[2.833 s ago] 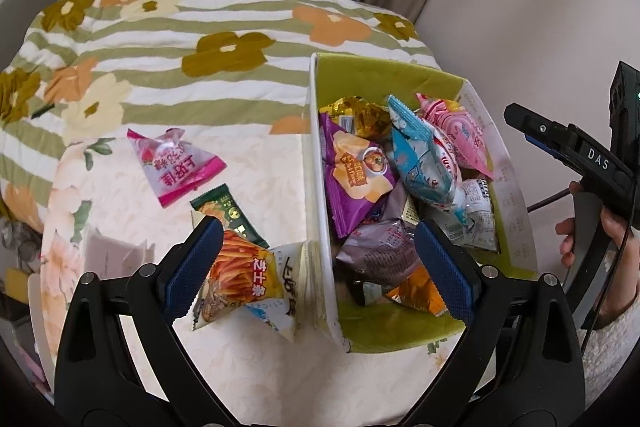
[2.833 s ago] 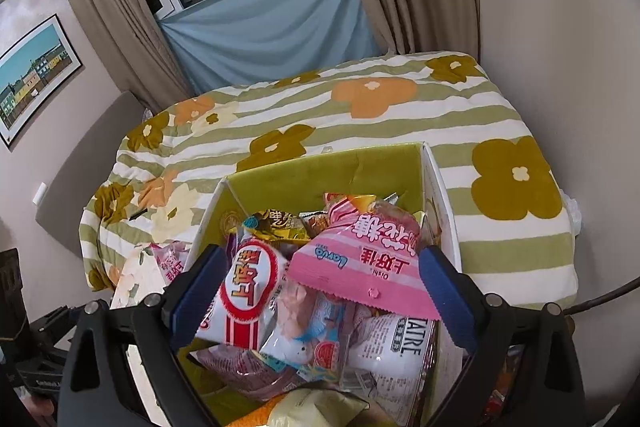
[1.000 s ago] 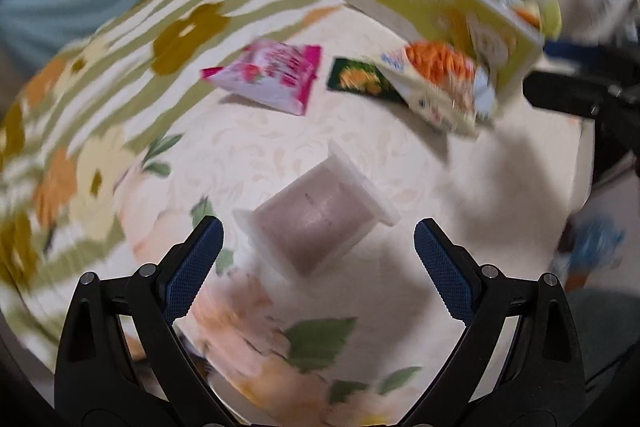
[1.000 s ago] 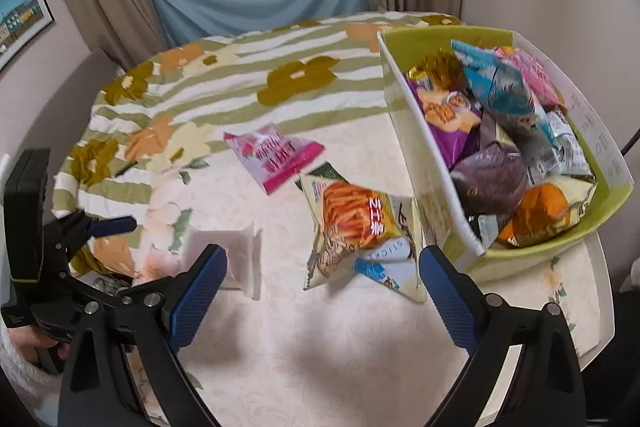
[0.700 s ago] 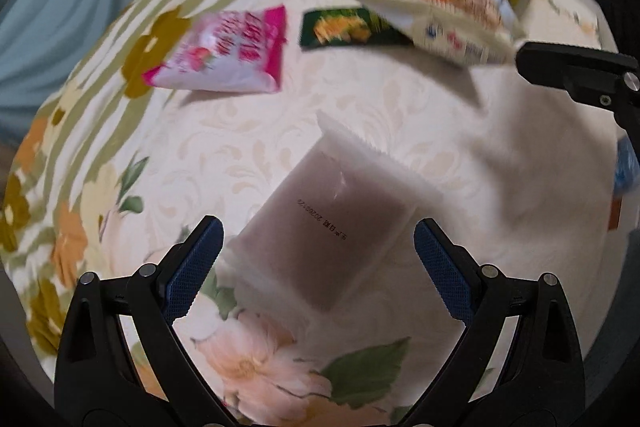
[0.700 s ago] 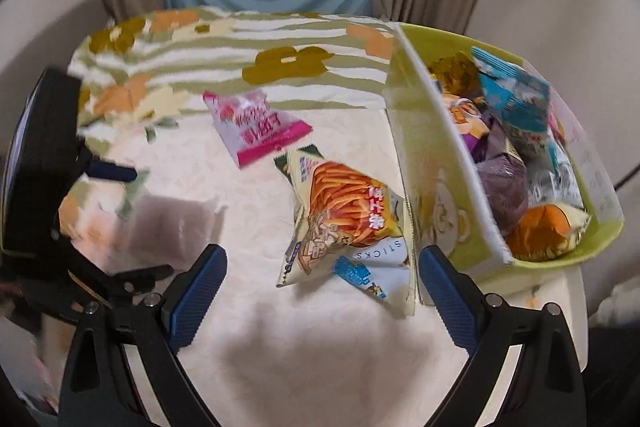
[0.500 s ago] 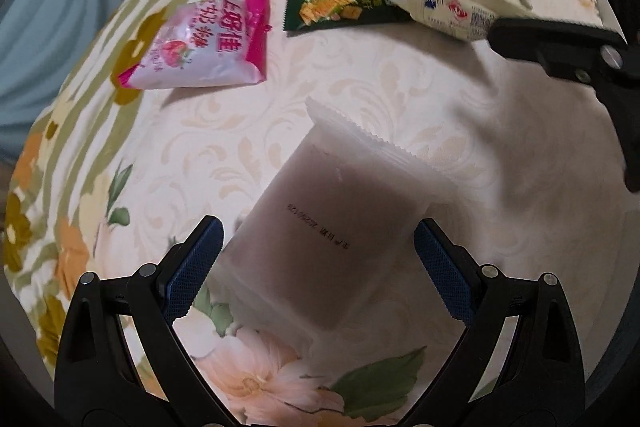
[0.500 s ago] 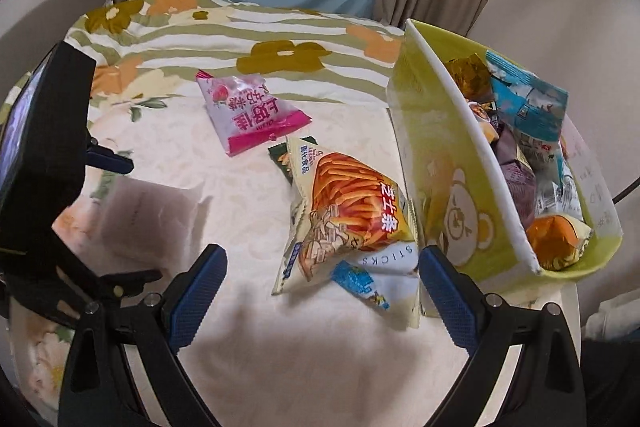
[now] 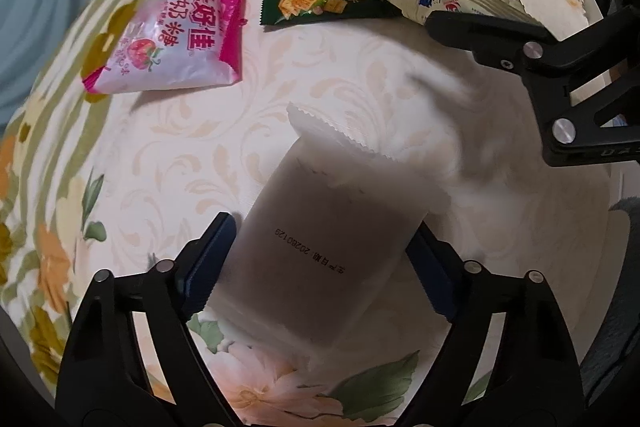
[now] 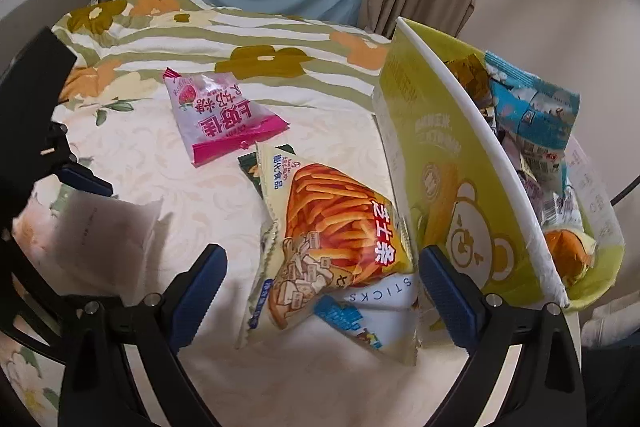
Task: Organize snacks
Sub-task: 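Grasp the translucent pouch with the left tool while the right tool grasps the orange sticks bag, then drop the pouch into the box with the left tool while the right tool holds the sticks bag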
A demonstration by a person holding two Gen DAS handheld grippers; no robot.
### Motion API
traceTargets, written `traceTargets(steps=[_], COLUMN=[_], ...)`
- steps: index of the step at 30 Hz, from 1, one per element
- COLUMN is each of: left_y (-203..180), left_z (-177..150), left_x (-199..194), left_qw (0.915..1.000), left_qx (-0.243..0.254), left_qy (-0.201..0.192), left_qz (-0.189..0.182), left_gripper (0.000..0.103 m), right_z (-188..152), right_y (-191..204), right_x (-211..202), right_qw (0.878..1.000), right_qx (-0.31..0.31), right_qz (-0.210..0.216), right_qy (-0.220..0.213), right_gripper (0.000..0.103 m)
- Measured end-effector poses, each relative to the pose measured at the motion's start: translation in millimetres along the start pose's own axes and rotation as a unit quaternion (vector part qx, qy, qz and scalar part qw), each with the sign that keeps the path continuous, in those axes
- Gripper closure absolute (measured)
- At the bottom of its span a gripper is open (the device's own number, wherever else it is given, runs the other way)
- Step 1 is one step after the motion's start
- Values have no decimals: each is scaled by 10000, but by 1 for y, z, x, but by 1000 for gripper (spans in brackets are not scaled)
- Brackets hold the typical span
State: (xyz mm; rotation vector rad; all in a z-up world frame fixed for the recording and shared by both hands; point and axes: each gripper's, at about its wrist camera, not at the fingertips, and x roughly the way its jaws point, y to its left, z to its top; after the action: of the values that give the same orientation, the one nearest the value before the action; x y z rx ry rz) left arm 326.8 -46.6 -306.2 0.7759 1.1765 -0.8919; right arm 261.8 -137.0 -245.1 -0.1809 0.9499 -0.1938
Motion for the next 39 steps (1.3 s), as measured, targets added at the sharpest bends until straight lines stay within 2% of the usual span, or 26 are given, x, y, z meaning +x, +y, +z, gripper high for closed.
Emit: traceTargets(steps=[4,12,16,18,19,23,28,35,39], left_y=[0,8,13,15,14,16,17,18,17], left_z=[-1,-11,-18,-20,-22,-26,-29,-30,-27], left_x=[-1,-7,-8,-9,-10,-19,-32,-60,-84], left_qw=[9999,9973,9946,9930,9924,9887,9845,9781,9741], left_qx=[-94,-724,-1037,-1179,-1226,-1470,-1703,-1976,-2097], left_qy=[18,-41,-90,-116,-138,-277,-417,-647,-840], left_qz=[68,82,50,9,-11,-74,-69,13,56], left_gripper=[25,32,32,33,33,34,34,34,34], right_z=[2,3,3,4,4,7,12,24,36], right_y=[-2,5,8,7,6,2,-4,-8,-15], right_x=[6,16,23,26,28,25,18,-10,-43], right_qw=[10000,9997,9991,9988,9986,9984,9992,9996,9985], right_qx=[-5,-236,-364,-403,-420,-465,-370,-191,-15], right_qz=[-37,-93,-220,-263,-280,-303,-146,134,413], right_qy=[-7,17,43,91,131,111,59,-148,-357], right_gripper=[7,8,12,22,22,37,48,49,49])
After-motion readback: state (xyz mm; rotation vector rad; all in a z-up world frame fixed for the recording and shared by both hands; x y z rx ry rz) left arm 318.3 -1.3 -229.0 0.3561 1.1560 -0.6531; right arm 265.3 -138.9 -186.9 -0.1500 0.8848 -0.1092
